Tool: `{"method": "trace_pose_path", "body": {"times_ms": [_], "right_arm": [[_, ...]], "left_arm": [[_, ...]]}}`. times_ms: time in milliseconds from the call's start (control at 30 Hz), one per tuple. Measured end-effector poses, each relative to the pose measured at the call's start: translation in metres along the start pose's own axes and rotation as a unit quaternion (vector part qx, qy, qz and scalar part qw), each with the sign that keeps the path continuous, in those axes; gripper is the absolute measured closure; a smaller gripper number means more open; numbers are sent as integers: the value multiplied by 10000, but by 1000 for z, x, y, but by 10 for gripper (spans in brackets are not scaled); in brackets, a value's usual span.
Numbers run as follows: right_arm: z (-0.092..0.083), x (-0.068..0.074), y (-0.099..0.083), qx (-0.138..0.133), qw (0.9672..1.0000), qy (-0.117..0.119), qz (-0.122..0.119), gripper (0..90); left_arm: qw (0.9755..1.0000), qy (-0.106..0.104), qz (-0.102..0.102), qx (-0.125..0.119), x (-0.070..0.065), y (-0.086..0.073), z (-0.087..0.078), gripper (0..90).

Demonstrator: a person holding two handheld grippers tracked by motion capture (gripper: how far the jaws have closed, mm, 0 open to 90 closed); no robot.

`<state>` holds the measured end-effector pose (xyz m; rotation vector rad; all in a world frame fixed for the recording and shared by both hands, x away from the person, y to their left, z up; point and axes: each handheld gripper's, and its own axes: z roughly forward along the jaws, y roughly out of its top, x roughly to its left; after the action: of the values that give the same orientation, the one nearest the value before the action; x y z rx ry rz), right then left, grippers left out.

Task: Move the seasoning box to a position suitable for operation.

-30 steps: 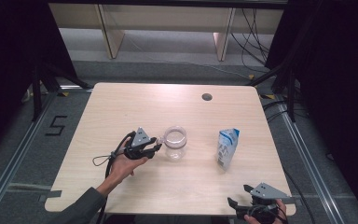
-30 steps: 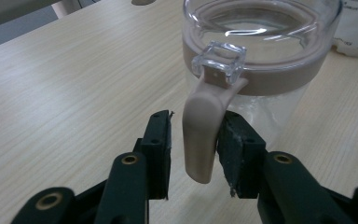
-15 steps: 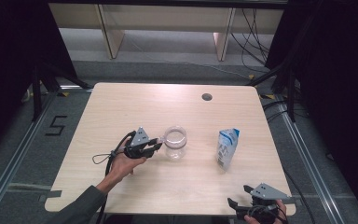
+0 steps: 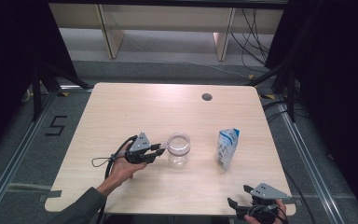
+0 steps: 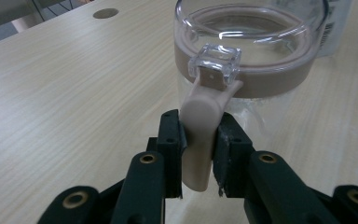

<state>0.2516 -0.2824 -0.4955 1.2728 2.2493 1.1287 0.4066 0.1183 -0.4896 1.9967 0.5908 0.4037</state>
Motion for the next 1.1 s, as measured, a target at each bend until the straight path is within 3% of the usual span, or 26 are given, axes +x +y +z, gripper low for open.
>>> {"method": "trace_pose_path", "body": {"times_ms": [100, 233, 267, 333, 367, 400, 433, 467, 600, 633, 667, 767, 833, 867, 933, 967, 1000, 1033, 1100], "right_arm": [[1, -2, 0, -23, 9999, 15, -145, 221], [0, 0, 0, 32, 10000, 5, 18, 221], [1, -2, 0, -26, 9999, -11, -130, 222], [1, -2, 0, -25, 9999, 7, -140, 223], [0, -2, 0, 7, 10000, 52, -71, 223], [-1, 2, 0, 104, 9998, 33, 143, 223], [0, 0, 0, 31, 10000, -2, -7, 223], [1, -2, 0, -29, 9999, -6, -135, 223], [0, -2, 0, 1, 9999, -8, -124, 223], [0, 0, 0, -2, 10000, -4, -11, 223], [1, -2, 0, -26, 9999, 10, -139, 223], [1, -2, 0, -29, 9999, -2, -137, 223], [0, 0, 0, 10, 10000, 1, -10, 223], [0, 0, 0, 9, 10000, 15, -29, 223], [1, -3, 0, -17, 9999, -5, -151, 222], [1, -2, 0, -11, 9999, 35, -98, 222], [0, 2, 0, 54, 9999, 36, 101, 222], [0, 0, 0, 20, 10000, -5, -16, 222], [0, 0, 0, 19, 10000, 20, -35, 223]], "left_arm": [[10000, -57, 70, -6, -6, -1, -3, 741], [9999, -123, 113, -4, -12, -2, -6, 741], [9998, -162, 76, -47, -14, -3, -6, 741], [9997, -201, 122, -31, -17, -3, -9, 740], [9998, -185, 58, -30, -19, -4, -10, 741], [9997, -211, 137, -30, -20, -4, -11, 741], [9998, -211, 58, -43, -22, -5, -11, 740], [9997, -210, 113, -28, -23, -5, -13, 741], [9994, -299, 123, -79, -29, -7, -14, 740], [9994, -326, 73, -76, -31, -7, -13, 740], [9993, -326, 185, -34, -32, -7, -14, 740], [9992, -376, 143, -13, -36, -8, -15, 740], [9991, -409, 87, -36, -39, -8, -15, 740], [9991, -384, 172, 11, -39, -8, -17, 740], [9990, -431, 106, -78, -41, -9, -16, 739], [9991, -421, 44, -75, -42, -9, -17, 739], [9992, -400, 21, -51, -43, -9, -17, 739], [9991, -408, 116, -47, -42, -9, -18, 739], [9992, -392, 54, -49, -43, -9, -18, 739]]}}
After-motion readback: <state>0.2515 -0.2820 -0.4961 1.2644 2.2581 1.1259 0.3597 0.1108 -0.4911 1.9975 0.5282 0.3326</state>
